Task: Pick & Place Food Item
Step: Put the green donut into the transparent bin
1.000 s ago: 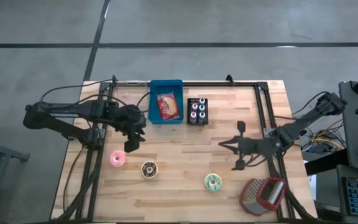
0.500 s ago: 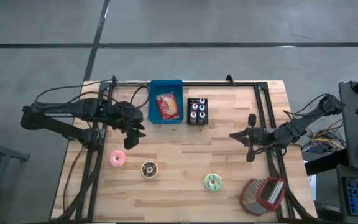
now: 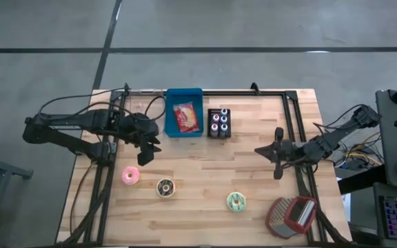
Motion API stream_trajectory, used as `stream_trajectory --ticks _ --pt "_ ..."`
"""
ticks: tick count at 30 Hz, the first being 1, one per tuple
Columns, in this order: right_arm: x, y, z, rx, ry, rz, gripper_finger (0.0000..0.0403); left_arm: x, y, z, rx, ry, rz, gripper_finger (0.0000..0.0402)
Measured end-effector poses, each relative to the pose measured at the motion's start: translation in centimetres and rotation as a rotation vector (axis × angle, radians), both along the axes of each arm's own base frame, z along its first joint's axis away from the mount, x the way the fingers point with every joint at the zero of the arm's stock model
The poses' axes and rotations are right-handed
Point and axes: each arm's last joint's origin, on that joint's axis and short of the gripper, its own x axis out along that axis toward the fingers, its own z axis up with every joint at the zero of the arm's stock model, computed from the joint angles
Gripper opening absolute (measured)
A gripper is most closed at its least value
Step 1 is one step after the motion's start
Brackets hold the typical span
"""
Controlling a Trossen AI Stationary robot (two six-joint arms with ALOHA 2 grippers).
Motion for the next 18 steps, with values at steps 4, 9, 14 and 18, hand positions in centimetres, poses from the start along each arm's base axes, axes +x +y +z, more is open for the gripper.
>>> stream_trajectory --ticks 4,9,14,18 --pt "0.04 -0.05 0.65 0.063 -0.061 -0.032 0.0009 0.0 -0.01 0.0 -0.001 0.0 -0.001 0.0161" --pt "0.1 0.02 0.74 0.063 -0.067 -0.018 0.002 0.0 -0.01 0.0 -0.001 0.0 -0.001 0.0161" --pt "0.5 0.26 0.37 0.036 -0.038 -0.018 0.0063 0.0 -0.01 0.0 -0.001 0.0 -0.001 0.0161" --pt "0.99 0.55 0.18 0.049 -0.034 -0.02 0.0111 0.0 -0.01 0.0 -0.001 0.0 -0.001 0.0161"
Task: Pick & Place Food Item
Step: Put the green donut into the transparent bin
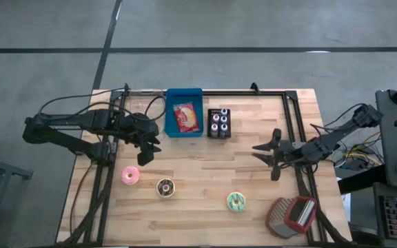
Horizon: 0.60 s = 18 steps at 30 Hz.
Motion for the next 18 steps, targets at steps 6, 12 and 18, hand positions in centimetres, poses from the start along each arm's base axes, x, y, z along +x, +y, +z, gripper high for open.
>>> stream_trajectory --ticks 6,12,18 --pt "0.6 0.37 -0.06 0.037 -0.016 0.001 0.0174 0.0 0.0 0.0 0.0 0.0 0.0 0.0161" --pt "0.85 0.53 -0.33 0.111 -0.012 -0.007 0.0214 0.0 0.0 0.0 0.0 0.0 0.0 0.0161" --pt "0.93 0.91 -0.28 0.361 -0.019 0.087 0.0221 0.0 0.0 0.0 0.0 0.0 0.0 0.0161"
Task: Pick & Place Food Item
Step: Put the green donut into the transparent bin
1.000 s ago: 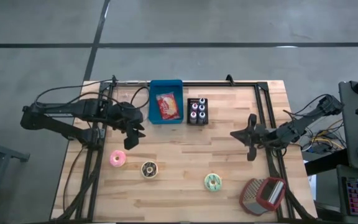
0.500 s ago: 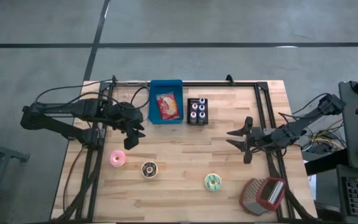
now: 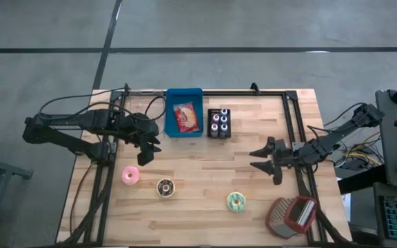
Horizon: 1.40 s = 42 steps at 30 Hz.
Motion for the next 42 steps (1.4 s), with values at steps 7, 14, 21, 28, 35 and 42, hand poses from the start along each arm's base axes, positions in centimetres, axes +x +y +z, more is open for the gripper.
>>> stream_trajectory --ticks 7,14,21,28,35,42 --pt "0.7 0.4 1.5 -0.04 0.029 0.004 0.0221 0.0 0.0 0.0 0.0 0.0 0.0 0.0161" --pt "2.6 1.4 4.8 -0.118 0.192 -0.005 0.0221 0.0 0.0 0.0 0.0 0.0 0.0 0.0161" --pt "4.1 2.5 5.6 0.057 0.587 -0.105 0.0221 0.0 0.0 0.0 0.001 0.0 0.0 0.0161" --pt "6.9 4.5 5.9 0.19 0.802 -0.198 0.0221 0.0 0.0 0.0 0.001 -0.001 0.0 0.0161" --pt "10.4 6.9 5.4 0.253 0.963 -0.267 0.0221 0.0 0.0 0.0 0.001 -0.001 0.0 0.0161" --pt "12.8 8.7 2.5 0.25 1.243 -0.353 0.0221 0.0 0.0 0.0 0.001 -0.001 0.0 0.0161"
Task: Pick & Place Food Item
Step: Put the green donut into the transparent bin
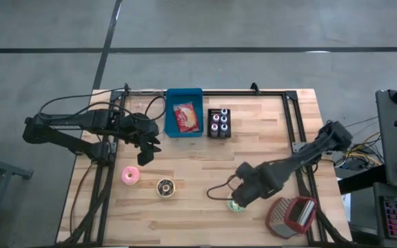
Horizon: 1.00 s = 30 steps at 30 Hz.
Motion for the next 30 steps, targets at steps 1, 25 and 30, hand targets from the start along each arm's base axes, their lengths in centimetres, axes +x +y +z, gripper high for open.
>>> stream_trajectory --ticks 1,25,30 --pt "0.2 0.2 -0.5 0.002 0.036 0.0 0.0221 0.0 0.0 0.0 0.0 0.0 0.0 0.0161" --pt "2.2 2.6 -4.3 0.128 0.046 -0.12 0.0221 0.0 0.0 0.0 0.0 0.0 0.0 0.0161" --pt "2.6 2.9 -5.5 0.131 0.074 -0.14 0.0222 0.0 0.0 0.0 0.0 0.0 0.0 0.0161"
